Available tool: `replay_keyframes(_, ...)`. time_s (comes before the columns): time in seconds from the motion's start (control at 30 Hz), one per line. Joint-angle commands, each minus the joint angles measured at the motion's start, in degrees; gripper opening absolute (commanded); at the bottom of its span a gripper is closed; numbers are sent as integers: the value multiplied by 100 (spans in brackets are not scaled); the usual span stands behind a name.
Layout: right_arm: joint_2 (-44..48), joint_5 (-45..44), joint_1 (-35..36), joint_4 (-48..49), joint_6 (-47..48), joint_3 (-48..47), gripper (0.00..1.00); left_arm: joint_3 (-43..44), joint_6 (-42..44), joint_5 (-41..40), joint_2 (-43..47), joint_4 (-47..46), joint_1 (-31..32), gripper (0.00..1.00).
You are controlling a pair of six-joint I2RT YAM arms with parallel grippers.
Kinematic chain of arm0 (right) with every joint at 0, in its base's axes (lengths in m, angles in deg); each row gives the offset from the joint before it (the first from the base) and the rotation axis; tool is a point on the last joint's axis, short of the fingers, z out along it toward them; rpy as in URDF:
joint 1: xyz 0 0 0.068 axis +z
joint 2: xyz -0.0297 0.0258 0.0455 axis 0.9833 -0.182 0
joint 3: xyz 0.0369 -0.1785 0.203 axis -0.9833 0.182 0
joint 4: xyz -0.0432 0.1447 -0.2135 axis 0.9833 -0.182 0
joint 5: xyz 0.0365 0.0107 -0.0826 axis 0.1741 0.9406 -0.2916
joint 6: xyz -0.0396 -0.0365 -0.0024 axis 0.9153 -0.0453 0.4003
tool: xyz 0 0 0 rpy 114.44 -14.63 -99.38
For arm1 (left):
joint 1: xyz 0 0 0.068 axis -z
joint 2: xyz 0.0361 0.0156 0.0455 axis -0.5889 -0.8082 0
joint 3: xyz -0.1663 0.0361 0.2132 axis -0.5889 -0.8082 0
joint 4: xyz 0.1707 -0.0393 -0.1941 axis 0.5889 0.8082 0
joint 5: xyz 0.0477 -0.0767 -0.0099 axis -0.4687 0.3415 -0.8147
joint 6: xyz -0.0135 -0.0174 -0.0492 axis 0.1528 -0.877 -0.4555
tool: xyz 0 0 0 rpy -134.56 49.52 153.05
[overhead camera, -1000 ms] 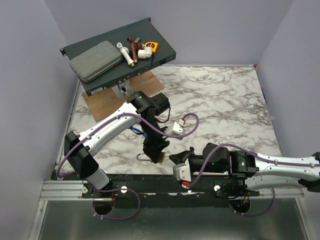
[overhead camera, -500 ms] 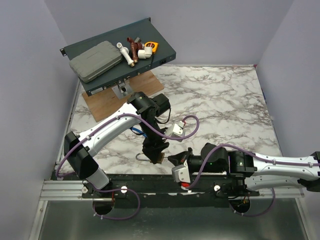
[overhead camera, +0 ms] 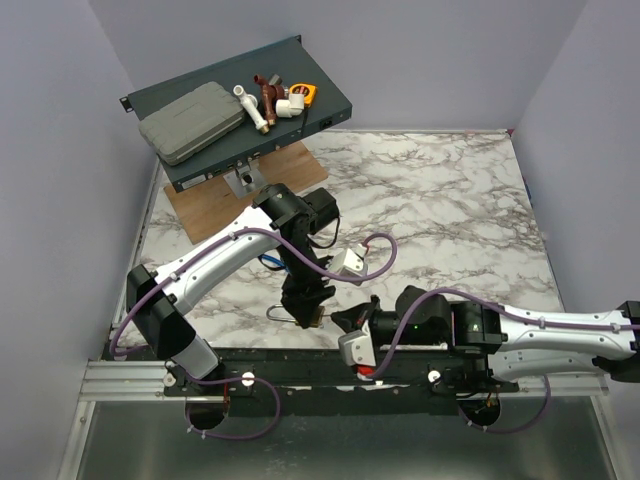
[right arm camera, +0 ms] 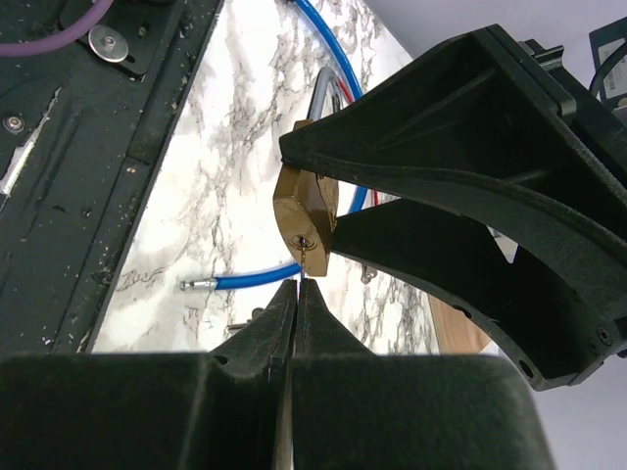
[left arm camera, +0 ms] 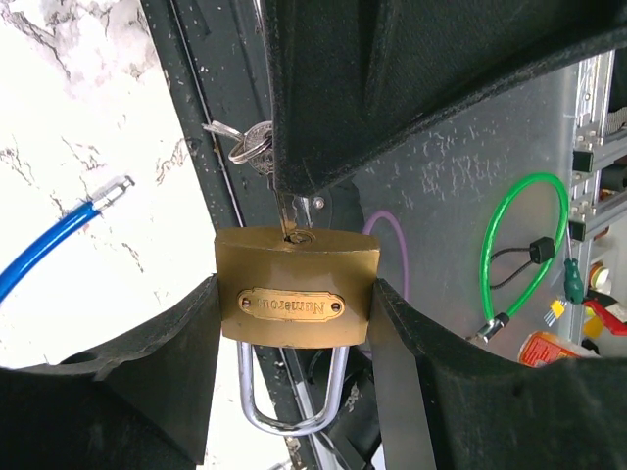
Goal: Unlock with the key
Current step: Unlock the lock.
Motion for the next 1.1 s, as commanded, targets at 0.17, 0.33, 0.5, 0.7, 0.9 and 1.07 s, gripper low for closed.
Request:
replay_keyframes(0.17,-349,377,45,79,113,-260,1,561,-102,691,-15,94,-129,0)
replay_keyframes(0.33,-304,309,45,83,62,-219,1,706,-174,1114,-33,36,-501,0)
replay_keyframes(0.5,-270,254,47,96,25,-193,1,704,-286,1171,-20,-86,-599,0)
replay_keyframes(0.7,-321,262,49,107,77,-218,1,709,-200,1087,-43,-11,-449,0)
replay_keyframes(0.9,-363,242,48,64,-39,-350,10,700,-158,1000,-90,-22,-325,0)
replay_keyframes(1.07,-76,130,49,-102,-176,-440,52,599,-121,961,-64,-38,-390,0)
